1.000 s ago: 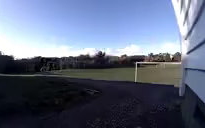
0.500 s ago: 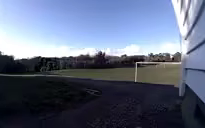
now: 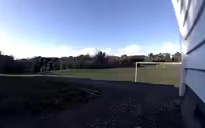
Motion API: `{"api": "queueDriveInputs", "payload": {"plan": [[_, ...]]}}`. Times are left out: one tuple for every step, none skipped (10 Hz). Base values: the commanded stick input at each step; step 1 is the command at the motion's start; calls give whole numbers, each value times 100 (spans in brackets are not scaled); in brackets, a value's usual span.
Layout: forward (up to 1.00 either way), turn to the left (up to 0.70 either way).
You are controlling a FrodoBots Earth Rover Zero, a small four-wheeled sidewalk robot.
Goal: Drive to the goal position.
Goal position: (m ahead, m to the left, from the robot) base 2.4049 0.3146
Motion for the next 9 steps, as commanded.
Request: {"api": "queueDriveInputs", "payload": {"plan": [[4, 0], [4, 0], [4, 0], [4, 0], [1, 0], [4, 0], [4, 0], [4, 0], [4, 0]]}}
